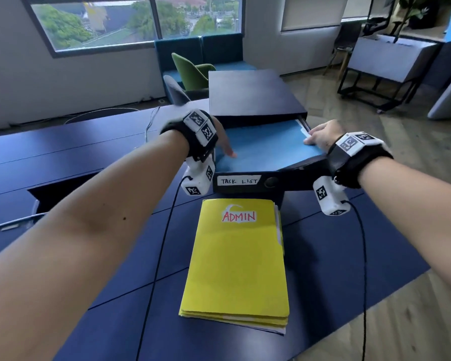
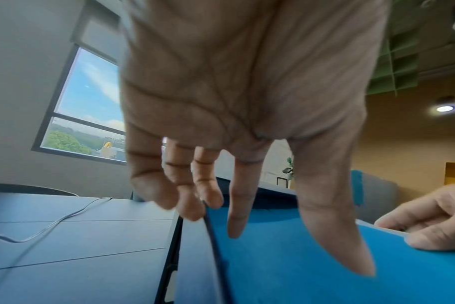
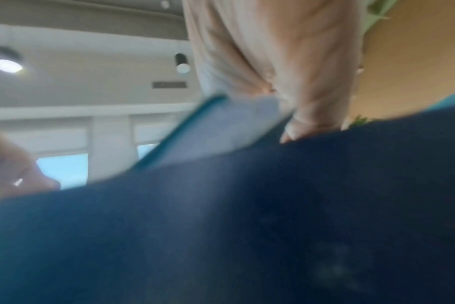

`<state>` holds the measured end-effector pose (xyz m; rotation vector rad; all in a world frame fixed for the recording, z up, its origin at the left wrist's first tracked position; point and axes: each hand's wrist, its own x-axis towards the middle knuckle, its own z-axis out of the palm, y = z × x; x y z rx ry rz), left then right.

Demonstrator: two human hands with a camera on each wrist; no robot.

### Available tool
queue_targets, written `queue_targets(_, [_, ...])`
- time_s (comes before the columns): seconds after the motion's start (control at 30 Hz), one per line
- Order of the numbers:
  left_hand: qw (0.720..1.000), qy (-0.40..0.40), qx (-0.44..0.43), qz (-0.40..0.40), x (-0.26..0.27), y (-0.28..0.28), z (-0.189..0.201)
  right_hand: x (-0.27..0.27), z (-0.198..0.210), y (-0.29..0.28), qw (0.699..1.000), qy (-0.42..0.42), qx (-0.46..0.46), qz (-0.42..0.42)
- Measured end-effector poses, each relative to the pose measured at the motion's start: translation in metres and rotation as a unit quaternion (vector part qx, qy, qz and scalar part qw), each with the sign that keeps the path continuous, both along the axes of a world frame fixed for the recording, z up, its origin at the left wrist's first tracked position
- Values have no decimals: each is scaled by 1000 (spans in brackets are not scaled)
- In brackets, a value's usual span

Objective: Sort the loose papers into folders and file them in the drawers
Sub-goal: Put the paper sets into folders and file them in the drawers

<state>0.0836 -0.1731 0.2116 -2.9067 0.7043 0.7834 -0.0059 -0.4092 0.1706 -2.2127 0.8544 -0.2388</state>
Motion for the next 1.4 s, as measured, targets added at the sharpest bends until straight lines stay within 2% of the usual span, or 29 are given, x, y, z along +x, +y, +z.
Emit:
queue_targets(0.1, [997, -31, 40, -66, 5, -7, -7, 6, -7, 9, 991, 77, -106, 16])
queue_targets(0.2, [992, 1, 64, -105, 18, -14, -25, 4, -4, 22, 971, 149, -179, 53])
queue_targets(0.3, [987, 8, 104, -119, -20, -13, -12, -3, -2, 32, 949, 212, -215, 93])
queue_targets(0.5, [987, -13, 85, -136, -28, -14, -15, -14, -3, 48, 912, 287, -249, 156])
queue_targets(0.6, [989, -28, 50, -137, -23, -12, -21, -15, -2, 54, 922, 254, -227, 185])
queue_targets(0.7, [991, -43, 11, -129, -20, -9, -22, -18, 1, 58, 951, 151, -77, 260])
queue_targets(0.77, [992, -52, -11, -116, -17, -9, -22, -22, 2, 60, 939, 137, -34, 313])
queue_targets(0.87, [992, -64, -42, -97, -10, -11, -22, -15, -5, 56, 931, 127, -108, 325])
queue_targets(1.03, [986, -117, -101, -55, 11, -12, -29, 8, -17, 45, 943, 17, -192, 270])
queue_targets(1.2, [977, -168, -127, -44, 40, -20, -33, 44, -20, 34, 934, 31, -262, 241])
queue_targets(1.4, [968, -197, -151, -29, 77, -29, -51, 90, -31, 25, 934, 12, -275, 226])
